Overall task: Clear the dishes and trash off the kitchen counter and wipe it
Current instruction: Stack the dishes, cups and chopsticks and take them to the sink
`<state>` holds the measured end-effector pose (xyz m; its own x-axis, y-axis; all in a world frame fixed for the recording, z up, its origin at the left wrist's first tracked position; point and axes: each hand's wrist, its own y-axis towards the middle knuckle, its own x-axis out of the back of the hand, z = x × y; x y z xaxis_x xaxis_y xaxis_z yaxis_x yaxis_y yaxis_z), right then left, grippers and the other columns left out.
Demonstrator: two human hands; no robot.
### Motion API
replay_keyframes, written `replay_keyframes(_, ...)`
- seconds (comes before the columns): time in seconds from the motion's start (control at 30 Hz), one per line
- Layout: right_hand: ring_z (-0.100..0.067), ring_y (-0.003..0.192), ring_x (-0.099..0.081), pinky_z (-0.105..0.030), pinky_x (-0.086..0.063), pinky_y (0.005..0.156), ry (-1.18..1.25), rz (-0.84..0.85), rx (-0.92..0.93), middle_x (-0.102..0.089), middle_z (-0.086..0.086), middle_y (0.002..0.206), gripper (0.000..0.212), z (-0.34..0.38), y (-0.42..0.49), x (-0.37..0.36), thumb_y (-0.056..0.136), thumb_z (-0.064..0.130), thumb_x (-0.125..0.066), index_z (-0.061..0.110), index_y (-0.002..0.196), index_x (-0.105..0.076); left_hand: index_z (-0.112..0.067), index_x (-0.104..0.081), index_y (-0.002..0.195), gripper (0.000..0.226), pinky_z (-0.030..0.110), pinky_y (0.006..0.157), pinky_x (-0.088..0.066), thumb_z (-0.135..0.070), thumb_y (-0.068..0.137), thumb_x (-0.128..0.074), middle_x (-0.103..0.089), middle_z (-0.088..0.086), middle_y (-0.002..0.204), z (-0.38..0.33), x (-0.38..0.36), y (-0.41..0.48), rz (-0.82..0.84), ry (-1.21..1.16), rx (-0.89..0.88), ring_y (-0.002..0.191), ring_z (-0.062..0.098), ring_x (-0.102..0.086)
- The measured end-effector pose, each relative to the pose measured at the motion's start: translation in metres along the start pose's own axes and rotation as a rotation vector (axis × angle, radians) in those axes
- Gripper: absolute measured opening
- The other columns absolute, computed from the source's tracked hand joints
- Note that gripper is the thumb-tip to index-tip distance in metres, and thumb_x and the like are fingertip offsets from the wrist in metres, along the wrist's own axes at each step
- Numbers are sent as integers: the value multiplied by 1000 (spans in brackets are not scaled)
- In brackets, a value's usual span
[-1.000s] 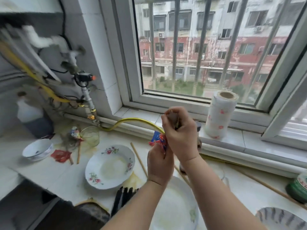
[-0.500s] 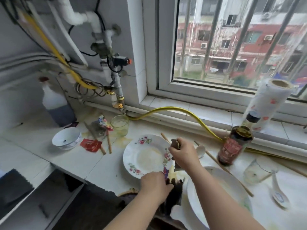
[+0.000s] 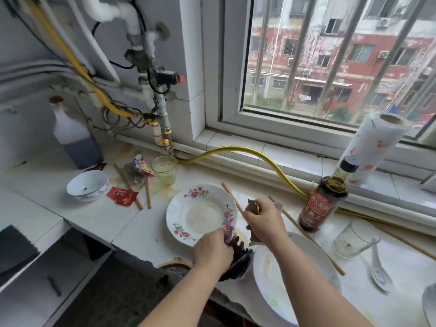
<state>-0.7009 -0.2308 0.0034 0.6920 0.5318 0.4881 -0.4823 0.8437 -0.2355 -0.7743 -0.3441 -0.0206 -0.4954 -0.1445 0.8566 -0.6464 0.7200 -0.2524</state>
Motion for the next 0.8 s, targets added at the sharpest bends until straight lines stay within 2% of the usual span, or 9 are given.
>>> replay_keyframes(0.03, -25, 67, -66, -46, -58, 64, -6, 8, 9, -60, -5, 72, 6, -1, 0, -1, 85, 17, -59, 13, 82, -55, -19, -51, 87, 4, 30, 70, -41, -22, 86, -52, -62, 4, 92, 0, 6, 0, -27, -117, 57, 86, 26, -55)
replay_keyframes(0.1, -31, 75, -66, -48, -58, 69, -9, 6, 25, -63, -9, 77, 7, 0, 2, -2, 82, 20, -61, 15, 80, -57, -17, -49, 81, 11, 31, 70, -41, -26, 86, -53, -58, 2, 82, 2, 15, 1, -67, -324, 153, 82, 26, -53)
replay_keyframes(0.2, -26, 68, -68, -36, -56, 54, 53, 71, 49, -65, -11, 79, 6, 7, 0, -12, 81, 17, -63, 17, 78, -58, -15, -55, 94, 12, 34, 83, -49, -26, 88, -52, -62, 3, 90, 11, 26, -3, -167, -635, 306, 86, 25, -57)
replay_keyframes(0.27, -21, 60, -66, -28, -49, 48, 103, 117, 63, -64, -11, 81, 5, 11, -2, -22, 83, 13, -62, 15, 82, -58, -14, -52, 93, 11, 32, 80, -48, -25, 92, -51, -60, 4, 89, 22, 32, -6, -251, -838, 397, 79, 22, -57)
replay_keyframes(0.33, -21, 60, -65, -28, -48, 48, 138, 176, 66, -61, -10, 80, 4, 15, -7, -33, 84, 12, -61, 15, 84, -58, -11, -52, 107, 16, 35, 85, -47, -21, 95, -48, -58, 8, 98, 36, 38, -10, -332, -970, 497, 92, 28, -58)
replay_keyframes(0.4, -22, 59, -64, -30, -48, 49, 154, 220, 72, -60, -12, 75, 4, 22, -12, -45, 85, 13, -61, 15, 85, -57, -10, -44, 127, 33, 43, 96, -45, -10, 94, -42, -57, 14, 116, 53, 45, -12, -363, -1025, 607, 110, 35, -55)
replay_keyframes(0.5, -21, 55, -61, -29, -48, 48, 158, 238, 86, -61, -15, 72, 3, 40, -10, -60, 87, 12, -60, 12, 85, -58, -11, -40, 135, 45, 51, 103, -43, -1, 91, -34, -51, 18, 131, 77, 58, -7, -398, -1081, 696, 118, 38, -51)
replay_keyframes(0.67, -19, 54, -60, -29, -50, 50, 174, 252, 104, -62, -13, 73, 3, 76, -5, -107, 88, 12, -60, 11, 90, -59, -7, -41, 134, 41, 44, 100, -42, -1, 95, -33, -49, 18, 133, 118, 88, 2, -464, -1075, 742, 119, 37, -49)
replay_keyframes(0.8, -21, 60, -65, -32, -51, 56, 146, 263, 112, -63, -10, 75, 5, 106, -7, -170, 84, 11, -62, 15, 84, -59, 1, -45, 128, 35, 42, 97, -44, -17, 100, -38, -55, 22, 125, 173, 124, 10, -497, -1038, 755, 113, 37, -53)
